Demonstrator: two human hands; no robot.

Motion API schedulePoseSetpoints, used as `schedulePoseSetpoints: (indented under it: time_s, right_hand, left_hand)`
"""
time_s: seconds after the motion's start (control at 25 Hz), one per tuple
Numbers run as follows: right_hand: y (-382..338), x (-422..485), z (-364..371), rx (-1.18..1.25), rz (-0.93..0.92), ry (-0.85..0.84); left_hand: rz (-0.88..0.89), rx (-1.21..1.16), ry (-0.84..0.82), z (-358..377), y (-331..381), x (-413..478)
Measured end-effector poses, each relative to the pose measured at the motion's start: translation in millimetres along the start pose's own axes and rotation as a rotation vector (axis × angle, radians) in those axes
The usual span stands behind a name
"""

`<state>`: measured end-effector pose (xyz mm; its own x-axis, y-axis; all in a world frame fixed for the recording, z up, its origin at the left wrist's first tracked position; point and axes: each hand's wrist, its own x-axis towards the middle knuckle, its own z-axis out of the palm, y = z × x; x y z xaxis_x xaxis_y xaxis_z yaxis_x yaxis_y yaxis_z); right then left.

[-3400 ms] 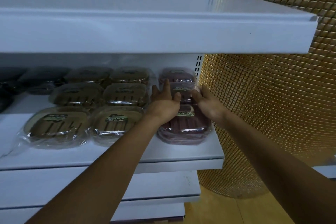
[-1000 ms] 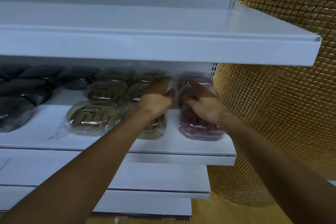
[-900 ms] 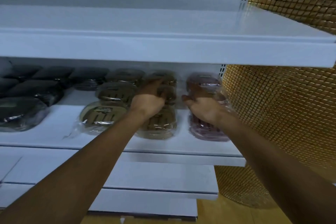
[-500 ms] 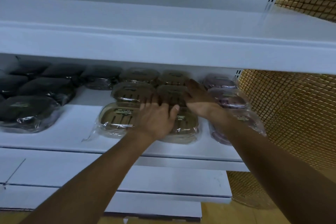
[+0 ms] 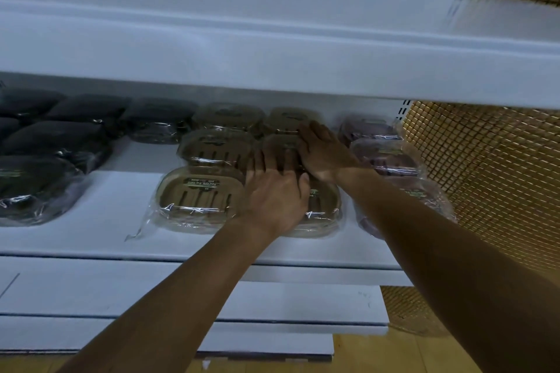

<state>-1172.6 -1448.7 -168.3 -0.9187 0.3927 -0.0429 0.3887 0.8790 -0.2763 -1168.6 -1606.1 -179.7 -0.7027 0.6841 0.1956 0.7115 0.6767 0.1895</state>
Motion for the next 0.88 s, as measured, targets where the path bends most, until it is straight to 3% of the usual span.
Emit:
schedulePoseSetpoints:
  time_s: [0.68, 0.88]
  right_hand:
    - [7.7, -8.1, -2.8, 0.03, 0.018, 0.06]
    - [-14.1, -19.7, -9.2, 0.01, -0.082, 0.089]
  left_hand:
    - [-0.051, -0.042, -0.101, -3.8, 11.7, 1.6]
    - [-0.043, -0.029, 0.013, -24.4, -15.5, 1.7]
